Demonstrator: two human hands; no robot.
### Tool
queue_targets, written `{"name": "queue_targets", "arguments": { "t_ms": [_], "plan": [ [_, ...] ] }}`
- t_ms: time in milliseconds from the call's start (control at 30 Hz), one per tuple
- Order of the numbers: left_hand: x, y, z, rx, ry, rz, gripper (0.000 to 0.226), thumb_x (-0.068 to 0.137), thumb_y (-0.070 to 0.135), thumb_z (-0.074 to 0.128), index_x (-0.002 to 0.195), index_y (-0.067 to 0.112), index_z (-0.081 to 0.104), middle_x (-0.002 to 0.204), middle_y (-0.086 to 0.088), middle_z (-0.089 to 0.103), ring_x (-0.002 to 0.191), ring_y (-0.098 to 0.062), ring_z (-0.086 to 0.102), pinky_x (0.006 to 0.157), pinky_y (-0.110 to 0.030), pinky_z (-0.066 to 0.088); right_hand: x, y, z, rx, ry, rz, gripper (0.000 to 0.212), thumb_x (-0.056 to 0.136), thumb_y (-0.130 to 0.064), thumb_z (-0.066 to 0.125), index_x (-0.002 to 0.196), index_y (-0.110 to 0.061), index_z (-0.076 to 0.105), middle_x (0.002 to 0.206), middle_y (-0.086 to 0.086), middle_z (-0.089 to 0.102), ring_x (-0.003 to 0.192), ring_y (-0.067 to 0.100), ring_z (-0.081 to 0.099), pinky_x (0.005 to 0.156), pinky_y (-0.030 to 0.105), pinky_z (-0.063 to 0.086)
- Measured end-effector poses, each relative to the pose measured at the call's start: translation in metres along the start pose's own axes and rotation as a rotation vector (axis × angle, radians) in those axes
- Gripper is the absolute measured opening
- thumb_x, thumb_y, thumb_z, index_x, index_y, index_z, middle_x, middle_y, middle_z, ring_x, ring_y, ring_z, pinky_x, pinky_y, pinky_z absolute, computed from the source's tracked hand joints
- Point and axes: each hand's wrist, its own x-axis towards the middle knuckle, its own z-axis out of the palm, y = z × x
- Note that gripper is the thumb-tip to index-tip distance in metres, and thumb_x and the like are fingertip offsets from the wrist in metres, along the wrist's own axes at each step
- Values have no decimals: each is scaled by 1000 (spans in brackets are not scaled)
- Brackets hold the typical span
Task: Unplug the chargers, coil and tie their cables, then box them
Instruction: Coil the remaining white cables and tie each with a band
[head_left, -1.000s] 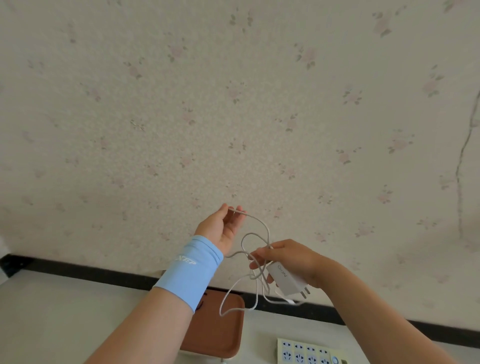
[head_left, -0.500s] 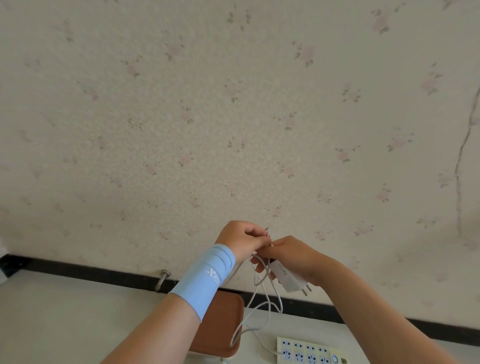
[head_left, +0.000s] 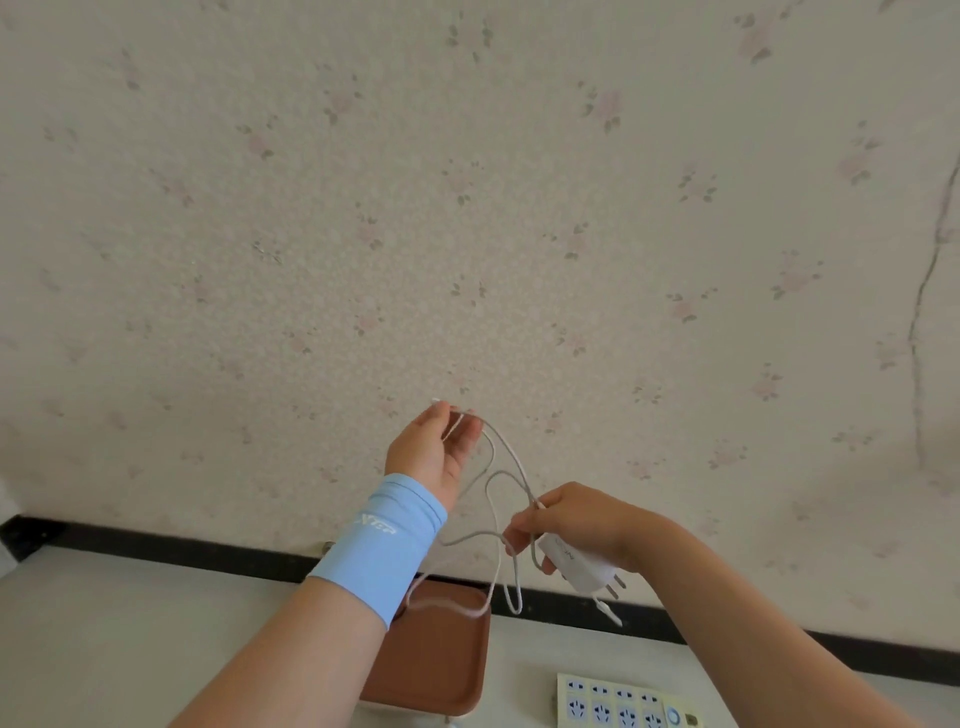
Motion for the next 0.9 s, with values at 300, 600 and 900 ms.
{"name": "queue_targets", "arguments": {
  "t_ms": [300,600,900],
  "plan": [
    [-22,-24,-7,1103,-284,-223,31,93,-8,44,119,5,53,111,-17,64,87,-26,69,85,-40,59,-3,-8,-10,463,48,31,37,100,-42,56,103,-13,78,95,6,78,76,23,69,70,35,57],
    [-19,-29,-11,1668,-544,-95,27,83,26,68,110,20,69,102,2,74,98,-13,69,86,-28,54,0,-7,-8,509,176,-5,36,101,-43,54,93,-21,81,95,3,75,79,22,68,71,36,56],
    [-19,-33,-14,1638,-432,72,32,84,45,69,108,25,60,86,-1,72,71,-15,67,73,-28,56,2,-10,-14,808,236,-86,35,101,-41,54,100,-17,80,90,4,70,78,26,65,72,42,55]
  ]
}}
